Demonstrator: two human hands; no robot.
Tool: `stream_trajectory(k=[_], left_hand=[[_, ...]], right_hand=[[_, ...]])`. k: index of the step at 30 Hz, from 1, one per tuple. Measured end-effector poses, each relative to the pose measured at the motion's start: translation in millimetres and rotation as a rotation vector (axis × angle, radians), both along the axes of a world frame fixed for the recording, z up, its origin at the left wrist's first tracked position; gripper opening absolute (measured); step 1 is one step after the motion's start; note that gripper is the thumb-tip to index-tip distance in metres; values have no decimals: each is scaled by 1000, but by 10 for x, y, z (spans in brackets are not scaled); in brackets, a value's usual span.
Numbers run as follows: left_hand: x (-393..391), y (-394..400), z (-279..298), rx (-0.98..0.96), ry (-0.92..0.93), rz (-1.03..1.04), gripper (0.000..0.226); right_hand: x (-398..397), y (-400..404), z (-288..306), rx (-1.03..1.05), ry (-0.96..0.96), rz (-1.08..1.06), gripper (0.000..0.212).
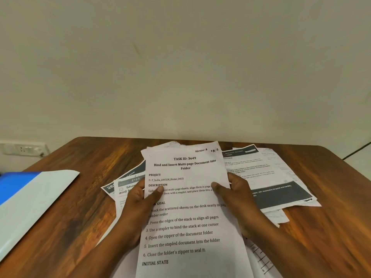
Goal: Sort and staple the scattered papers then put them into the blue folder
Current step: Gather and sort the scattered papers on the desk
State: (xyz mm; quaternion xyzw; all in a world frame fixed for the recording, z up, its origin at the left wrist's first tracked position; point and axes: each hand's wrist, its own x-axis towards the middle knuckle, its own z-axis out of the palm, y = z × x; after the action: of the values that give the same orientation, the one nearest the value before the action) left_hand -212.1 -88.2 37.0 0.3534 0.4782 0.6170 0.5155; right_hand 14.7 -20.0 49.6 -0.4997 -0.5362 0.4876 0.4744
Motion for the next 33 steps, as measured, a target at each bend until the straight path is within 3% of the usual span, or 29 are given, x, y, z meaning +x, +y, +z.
stream_trajectory(k=[5, 13, 17, 22, 25, 26, 29, 31, 33], left_hand=[[55, 2, 3, -45, -59, -91, 35], [17, -7, -39, -25, 1, -106, 48], [-26, -7, -28, -53, -90, -114, 39], [16, 3, -20, -84, -74, -62, 26], [9, 1, -15, -73, -37, -27, 27], [-5, 2, -18, -70, -30, -15, 26], [-50, 3, -16, -67, -19, 15, 23], [-78, 8, -19, -64, 3, 39, 23], [-102, 12, -22, -68, 20, 61, 22]], right_hand=[[34, -4, 33, -21, 69, -32, 21], [-12, -23, 7, -21, 46, -11, 30], [-10, -29, 22, -58, 48, 34, 33], [74, 10, 67, -109, 0, 116, 22], [193, 48, 200, -120, 1, 63, 3], [266, 98, 207, -66, -108, 2, 4], [487, 285, 81, 234, -717, -116, 9], [560, 300, 32, 292, -978, -84, 39], [595, 274, 28, 218, -1077, 19, 70]])
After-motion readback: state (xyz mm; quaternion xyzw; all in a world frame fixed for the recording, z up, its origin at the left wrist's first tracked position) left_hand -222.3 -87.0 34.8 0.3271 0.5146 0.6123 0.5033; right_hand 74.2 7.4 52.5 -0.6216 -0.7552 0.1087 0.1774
